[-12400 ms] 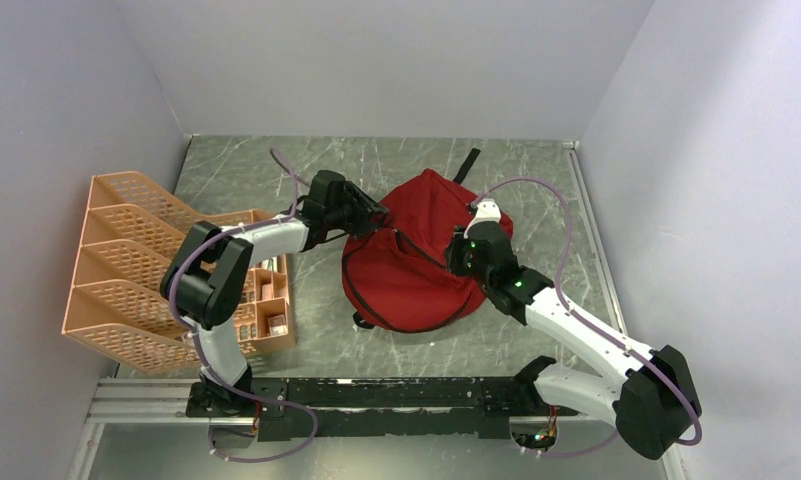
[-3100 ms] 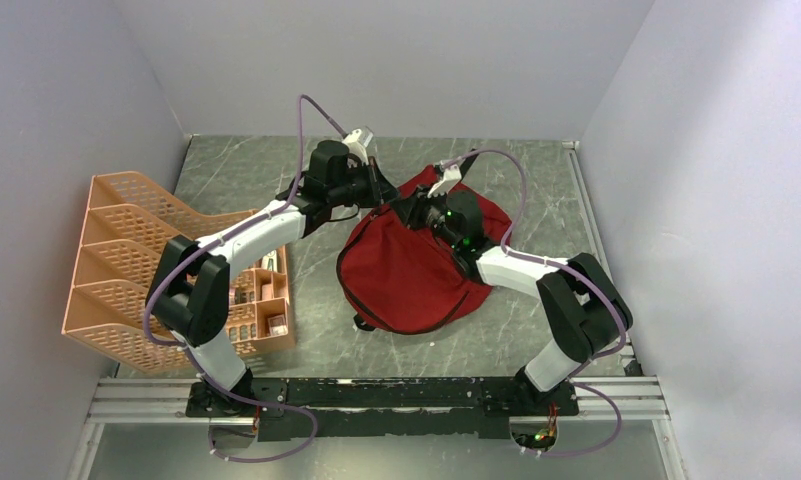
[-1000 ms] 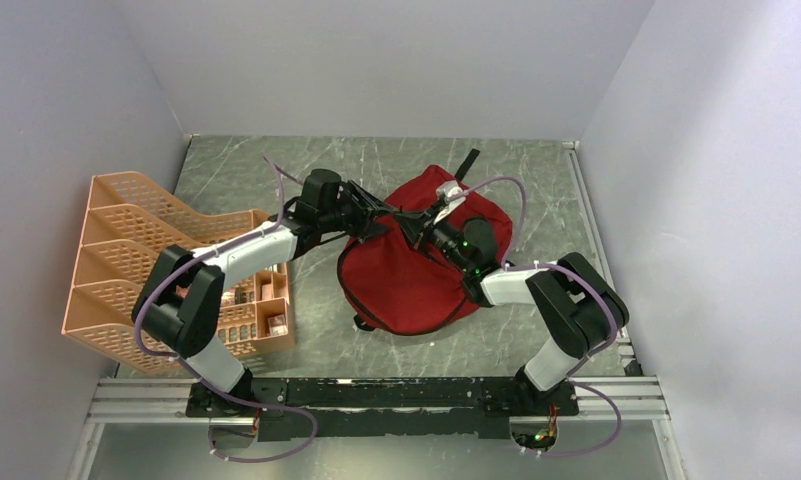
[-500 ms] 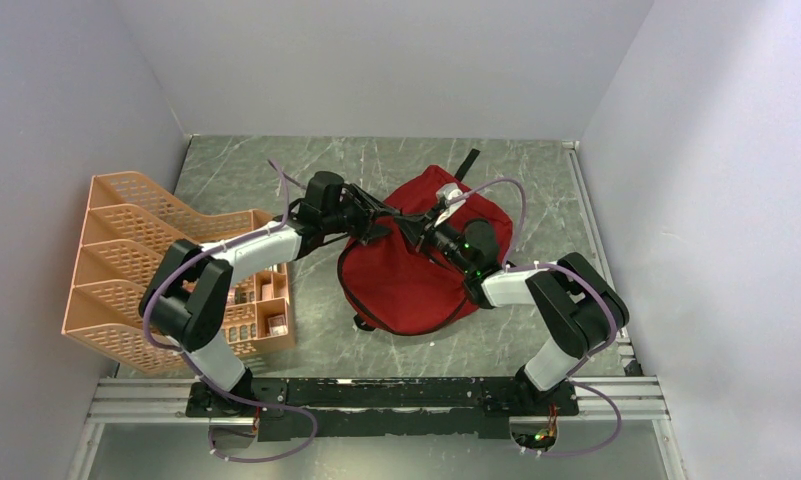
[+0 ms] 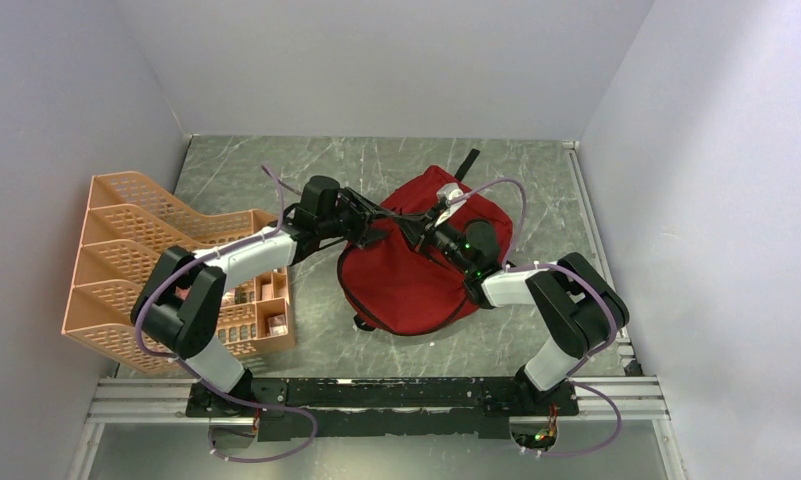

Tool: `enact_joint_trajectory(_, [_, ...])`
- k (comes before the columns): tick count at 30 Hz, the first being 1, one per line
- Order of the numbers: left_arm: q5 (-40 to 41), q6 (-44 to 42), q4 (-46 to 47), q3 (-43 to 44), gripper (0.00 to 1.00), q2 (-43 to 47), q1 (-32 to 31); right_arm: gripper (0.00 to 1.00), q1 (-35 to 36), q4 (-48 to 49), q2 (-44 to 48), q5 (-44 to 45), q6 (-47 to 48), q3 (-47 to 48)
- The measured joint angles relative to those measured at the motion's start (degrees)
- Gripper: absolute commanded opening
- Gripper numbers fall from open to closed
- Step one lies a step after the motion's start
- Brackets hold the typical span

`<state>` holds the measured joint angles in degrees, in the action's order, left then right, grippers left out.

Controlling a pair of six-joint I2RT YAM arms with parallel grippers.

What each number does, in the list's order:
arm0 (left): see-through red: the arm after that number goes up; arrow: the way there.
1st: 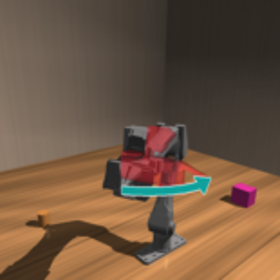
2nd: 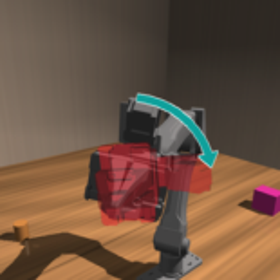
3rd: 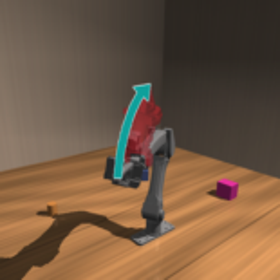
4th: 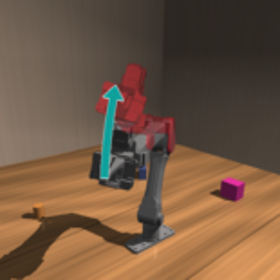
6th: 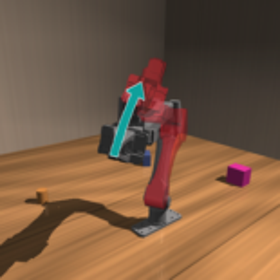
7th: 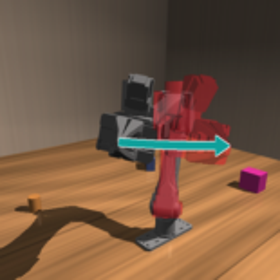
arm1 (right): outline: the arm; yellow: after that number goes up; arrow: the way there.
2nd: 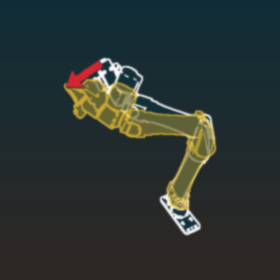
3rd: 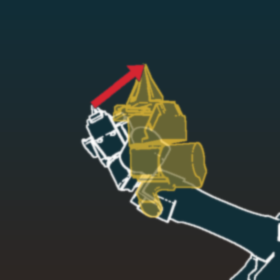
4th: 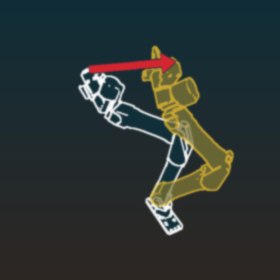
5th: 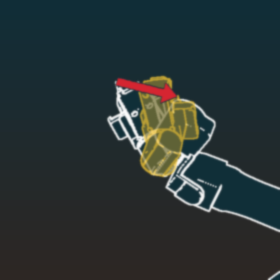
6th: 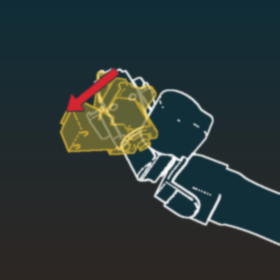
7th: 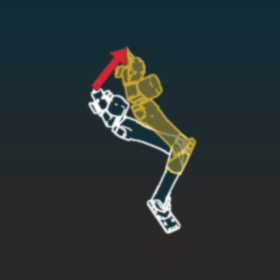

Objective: Pack the student bag
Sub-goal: Zip the student bag at the center of the board.

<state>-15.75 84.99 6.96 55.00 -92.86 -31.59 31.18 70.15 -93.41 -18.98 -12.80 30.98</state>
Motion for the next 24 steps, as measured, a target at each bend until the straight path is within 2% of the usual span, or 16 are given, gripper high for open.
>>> enact_joint_trajectory(11, [-1.0, 1.9, 1.6, 0.2, 0.56, -2.6, -0.1, 0.00, 0.0, 0.1, 0.0, -1.1, 0.1, 0.0])
enact_joint_trajectory(16, [-2.1, 2.4, 2.7, 1.5, 0.38, -4.6, -0.2, 0.00, 0.0, 0.1, 0.0, -1.4, 0.1, 0.0])
enact_joint_trajectory(20, [-3.0, 3.4, 4.0, 1.5, 0.13, -5.2, -0.2, 0.00, 0.0, -0.2, 0.0, -1.6, 0.1, 0.0])
enact_joint_trajectory(22, [-3.2, 3.5, 4.7, 1.5, 0.06, -5.4, -0.2, 0.00, 0.0, -0.7, 0.0, -1.6, 0.1, 0.0])
enact_joint_trajectory(24, [-3.5, 3.4, 4.9, 1.5, 0.05, -5.6, -0.1, 0.00, 0.0, -1.1, 0.0, -1.6, 0.1, -0.2])
